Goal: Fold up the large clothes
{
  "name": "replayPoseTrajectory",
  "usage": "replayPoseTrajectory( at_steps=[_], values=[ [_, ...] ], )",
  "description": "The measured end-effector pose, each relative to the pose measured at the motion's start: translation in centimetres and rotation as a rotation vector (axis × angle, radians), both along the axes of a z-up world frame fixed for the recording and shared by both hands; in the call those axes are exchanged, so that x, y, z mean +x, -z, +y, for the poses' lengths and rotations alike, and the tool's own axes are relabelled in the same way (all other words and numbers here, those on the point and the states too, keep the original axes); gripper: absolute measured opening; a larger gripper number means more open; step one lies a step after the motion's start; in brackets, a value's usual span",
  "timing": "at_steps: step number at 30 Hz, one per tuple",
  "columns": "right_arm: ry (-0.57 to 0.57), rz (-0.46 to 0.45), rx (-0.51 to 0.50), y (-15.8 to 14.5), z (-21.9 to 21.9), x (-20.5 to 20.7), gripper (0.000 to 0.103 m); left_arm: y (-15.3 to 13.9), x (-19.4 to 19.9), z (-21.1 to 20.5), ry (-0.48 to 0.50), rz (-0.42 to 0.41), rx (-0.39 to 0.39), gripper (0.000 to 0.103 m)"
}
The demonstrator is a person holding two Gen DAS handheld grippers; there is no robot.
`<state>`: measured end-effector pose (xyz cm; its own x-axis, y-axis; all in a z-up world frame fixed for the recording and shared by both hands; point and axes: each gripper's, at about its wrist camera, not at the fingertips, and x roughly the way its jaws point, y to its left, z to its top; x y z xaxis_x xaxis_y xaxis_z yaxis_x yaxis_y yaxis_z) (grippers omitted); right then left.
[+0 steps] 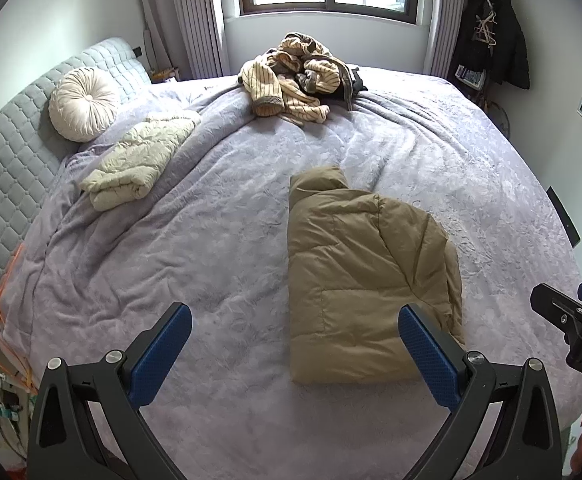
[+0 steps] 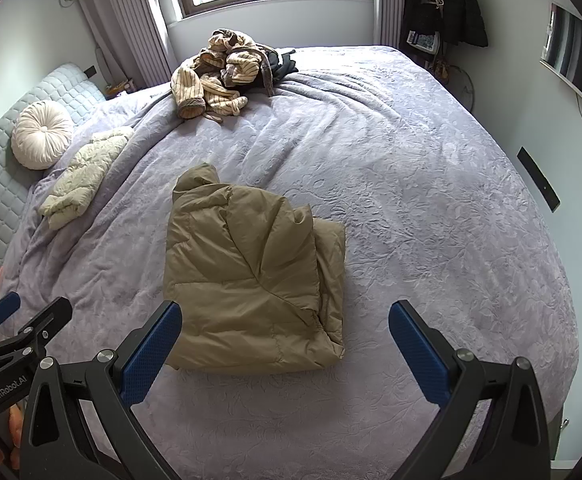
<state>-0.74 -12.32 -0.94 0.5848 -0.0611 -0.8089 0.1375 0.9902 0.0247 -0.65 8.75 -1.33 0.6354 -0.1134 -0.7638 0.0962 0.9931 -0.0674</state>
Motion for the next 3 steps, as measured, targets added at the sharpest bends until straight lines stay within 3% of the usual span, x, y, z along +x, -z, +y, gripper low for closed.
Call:
replayPoseTrajectory(
  at_steps=[3],
  values=[
    [0.002,0.002,0.001,0.13,0.25,-0.19,0.103,0.15,0.26,0.06,0.018,0.003,-0.004,0.103]
  ],
)
